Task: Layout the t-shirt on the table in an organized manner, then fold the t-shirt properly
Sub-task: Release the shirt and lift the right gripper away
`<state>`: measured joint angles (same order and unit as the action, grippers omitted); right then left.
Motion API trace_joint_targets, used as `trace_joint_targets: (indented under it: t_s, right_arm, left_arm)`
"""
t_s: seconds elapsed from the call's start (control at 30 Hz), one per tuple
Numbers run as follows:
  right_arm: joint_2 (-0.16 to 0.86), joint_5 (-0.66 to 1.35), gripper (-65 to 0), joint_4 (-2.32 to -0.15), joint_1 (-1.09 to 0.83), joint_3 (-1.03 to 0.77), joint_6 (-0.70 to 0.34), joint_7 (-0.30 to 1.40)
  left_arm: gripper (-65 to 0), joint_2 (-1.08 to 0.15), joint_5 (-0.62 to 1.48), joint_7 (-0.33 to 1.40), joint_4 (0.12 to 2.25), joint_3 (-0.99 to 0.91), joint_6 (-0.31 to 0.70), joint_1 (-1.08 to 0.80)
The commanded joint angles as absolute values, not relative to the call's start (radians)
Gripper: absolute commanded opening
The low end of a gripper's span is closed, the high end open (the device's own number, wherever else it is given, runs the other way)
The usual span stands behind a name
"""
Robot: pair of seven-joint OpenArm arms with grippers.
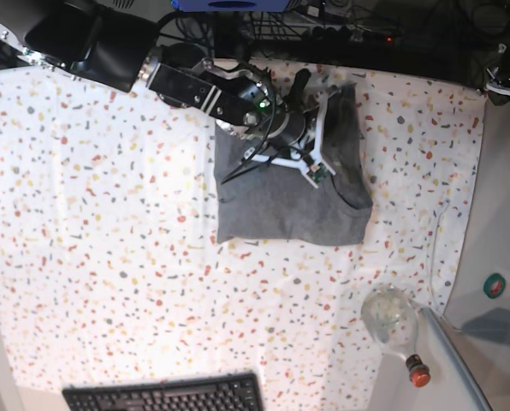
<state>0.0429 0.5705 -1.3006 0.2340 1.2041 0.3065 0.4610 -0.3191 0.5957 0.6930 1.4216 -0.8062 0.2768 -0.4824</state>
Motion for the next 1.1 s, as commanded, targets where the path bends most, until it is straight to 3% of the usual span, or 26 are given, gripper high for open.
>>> trace_joint_targets:
  t_s: [0.0, 0.33, 0.67, 0.9, 1.0, 1.03, 1.07]
  right_arm:
    - [0.03, 0.567, -65.0, -1.328, 0.254, 1.205, 0.3, 0.441]
    - [0.163, 0.567, -65.0, -1.532, 0.16, 0.977, 0.302, 0.512]
    - [0.163, 0.568, -65.0, -1.426, 0.117, 1.098, 0.302, 0.516]
    - [0.211, 0.576, -65.0, -1.52, 0.081, 1.093, 0.302, 0.516]
    - [0.252, 0.575, -65.0, -1.578, 0.035, 1.004, 0.302, 0.516]
    - [0.263, 0.57, -65.0, -1.595, 0.015, 0.964, 0.302, 0.513]
    - [0.269, 0.57, -65.0, -1.612, -0.002, 0.926, 0.302, 0.515]
  left_arm:
    - [-65.0, -0.34, 0.602, 0.677, 1.442, -0.794, 0.28, -0.484]
    - [-65.0, -0.338, 0.602, 0.674, 1.477, -0.625, 0.28, -0.484]
    - [-65.0, -0.34, 0.602, 0.677, 1.523, -0.619, 0.28, -0.456]
    - [-65.0, -0.332, 0.613, 0.68, 1.607, -0.529, 0.28, -0.458]
    - [-65.0, -0.291, 0.648, 0.716, 1.675, -0.524, 0.28, -0.455]
    - [-64.5, -0.28, 0.676, 0.739, 1.696, -0.524, 0.28, -0.452]
    - [-52.3, -0.274, 0.711, 0.759, 1.716, -0.519, 0.28, -0.437]
